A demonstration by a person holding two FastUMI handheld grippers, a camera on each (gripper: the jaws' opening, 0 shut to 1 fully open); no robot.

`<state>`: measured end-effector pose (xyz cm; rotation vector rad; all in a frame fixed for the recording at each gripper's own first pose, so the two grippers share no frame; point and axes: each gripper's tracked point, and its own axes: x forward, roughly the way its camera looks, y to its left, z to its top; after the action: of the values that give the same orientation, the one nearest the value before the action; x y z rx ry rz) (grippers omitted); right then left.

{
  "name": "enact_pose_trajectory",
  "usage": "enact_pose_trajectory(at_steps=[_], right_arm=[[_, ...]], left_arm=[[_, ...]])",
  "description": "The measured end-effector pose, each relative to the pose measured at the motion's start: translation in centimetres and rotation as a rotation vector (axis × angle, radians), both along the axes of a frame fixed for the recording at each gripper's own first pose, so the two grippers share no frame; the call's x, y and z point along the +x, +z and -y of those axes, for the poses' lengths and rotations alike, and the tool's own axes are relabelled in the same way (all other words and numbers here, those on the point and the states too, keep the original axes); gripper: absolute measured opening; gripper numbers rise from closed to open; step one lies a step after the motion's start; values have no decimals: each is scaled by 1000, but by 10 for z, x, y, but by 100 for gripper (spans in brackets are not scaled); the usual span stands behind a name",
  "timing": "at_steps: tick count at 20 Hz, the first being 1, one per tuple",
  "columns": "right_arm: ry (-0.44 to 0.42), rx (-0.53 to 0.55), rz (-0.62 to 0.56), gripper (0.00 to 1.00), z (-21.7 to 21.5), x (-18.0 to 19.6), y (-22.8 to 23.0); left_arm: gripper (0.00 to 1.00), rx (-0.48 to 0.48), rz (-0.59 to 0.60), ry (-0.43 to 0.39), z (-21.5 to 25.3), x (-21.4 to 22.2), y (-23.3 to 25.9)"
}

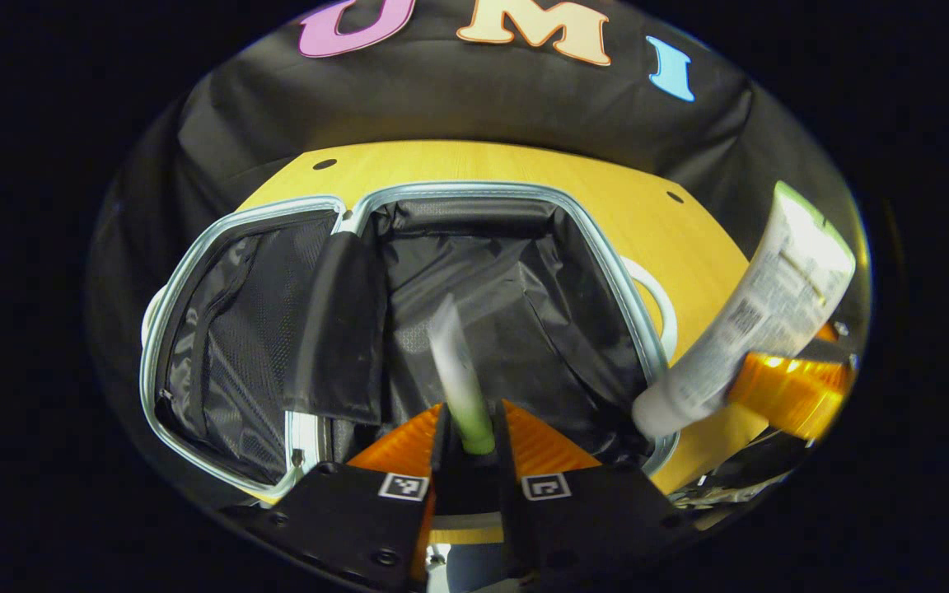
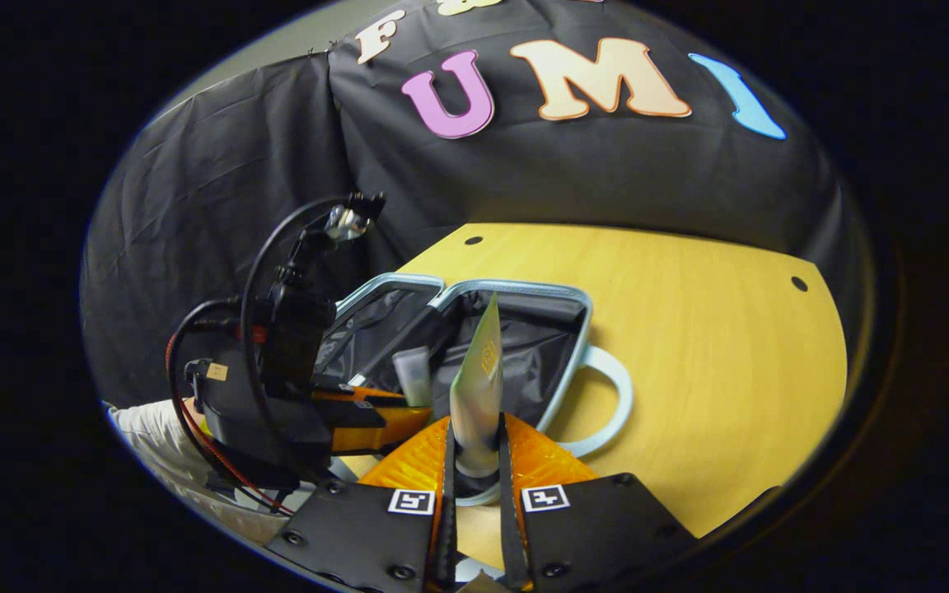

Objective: First open the suitcase, pack the skin care products into it, and then close the suitcase.

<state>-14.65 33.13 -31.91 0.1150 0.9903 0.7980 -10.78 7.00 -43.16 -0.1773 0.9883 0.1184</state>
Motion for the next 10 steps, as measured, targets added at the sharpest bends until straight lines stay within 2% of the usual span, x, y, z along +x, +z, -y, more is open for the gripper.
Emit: enact_pose_trajectory(at_steps=[1, 2, 3, 4, 5, 6, 7, 10], right_arm=[[13, -13, -15, 24, -6, -5, -6], [23, -32, -31, 20, -13, -9, -16], [30, -52, -57, 24, -18, -14, -23], [29, -63, -85, 24, -24, -17, -31], [26, -70, -114, 24, -29, -20, -38], [21, -83, -140, 24, -32, -23, -44], [12, -95, -153, 24, -35, -23, -49], [-18, -151, -149, 25, -38, -19, -61]], left_arm=[[34, -18, 23, -7, -1, 5, 5], [49, -26, 47, -13, -5, 8, 11], [65, -31, 70, -18, -8, 11, 17], [72, -33, 89, -19, -14, 14, 23], [74, -34, 103, -16, -21, 16, 27], [81, -33, 120, -11, -30, 18, 33], [77, -32, 133, 1, -39, 19, 36], [81, -33, 164, 52, -75, 22, 50]])
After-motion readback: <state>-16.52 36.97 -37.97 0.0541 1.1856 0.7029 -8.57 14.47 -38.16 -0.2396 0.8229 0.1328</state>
